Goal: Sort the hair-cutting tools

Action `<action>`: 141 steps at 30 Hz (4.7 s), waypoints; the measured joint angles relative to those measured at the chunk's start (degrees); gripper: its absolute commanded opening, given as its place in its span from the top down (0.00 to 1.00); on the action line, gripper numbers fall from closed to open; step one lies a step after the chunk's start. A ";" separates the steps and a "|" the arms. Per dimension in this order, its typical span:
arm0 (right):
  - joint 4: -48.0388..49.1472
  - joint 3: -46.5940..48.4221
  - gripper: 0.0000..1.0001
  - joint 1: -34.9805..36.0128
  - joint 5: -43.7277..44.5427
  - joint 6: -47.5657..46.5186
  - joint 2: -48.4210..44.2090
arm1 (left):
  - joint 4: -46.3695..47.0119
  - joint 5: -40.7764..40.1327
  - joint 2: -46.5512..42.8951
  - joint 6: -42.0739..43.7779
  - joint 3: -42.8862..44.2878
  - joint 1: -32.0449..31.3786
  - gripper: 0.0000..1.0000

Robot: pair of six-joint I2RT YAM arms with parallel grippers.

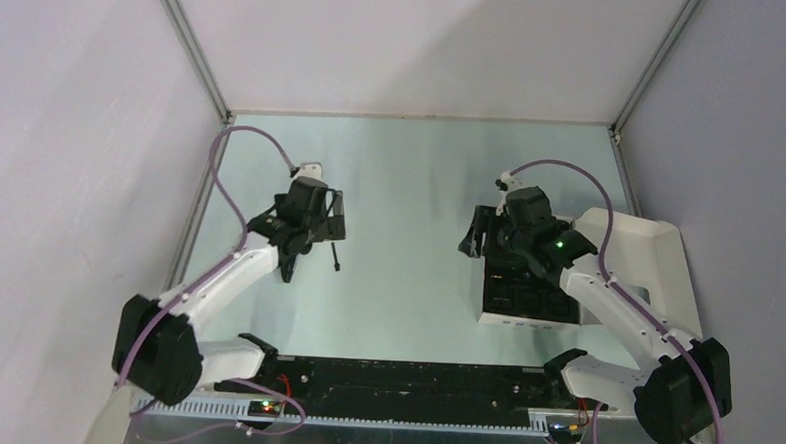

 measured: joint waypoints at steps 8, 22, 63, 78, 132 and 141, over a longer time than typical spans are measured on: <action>2.86 -0.20 0.36 2.80 -2.60 -0.92 1.16 | 0.39 4.83 15.19 -0.57 7.89 1.73 0.15; 6.34 -4.87 0.35 0.66 -3.50 -2.67 -1.57 | -2.45 9.01 36.35 -0.11 19.74 4.81 0.15; 12.72 -8.15 0.37 -4.98 -17.49 2.64 -3.91 | 1.22 14.08 15.37 16.74 14.29 -13.94 0.69; 16.79 -2.21 0.42 -4.48 -29.81 8.68 -2.56 | 7.28 18.40 2.38 29.16 10.82 -25.94 0.67; 15.37 -0.68 1.00 -10.99 -32.33 7.61 -0.85 | 13.75 5.44 -11.61 27.85 5.07 -27.71 0.00; 9.75 -3.15 1.00 -24.98 -28.50 3.89 -3.50 | 12.55 3.15 -32.06 17.16 -8.13 -5.60 0.00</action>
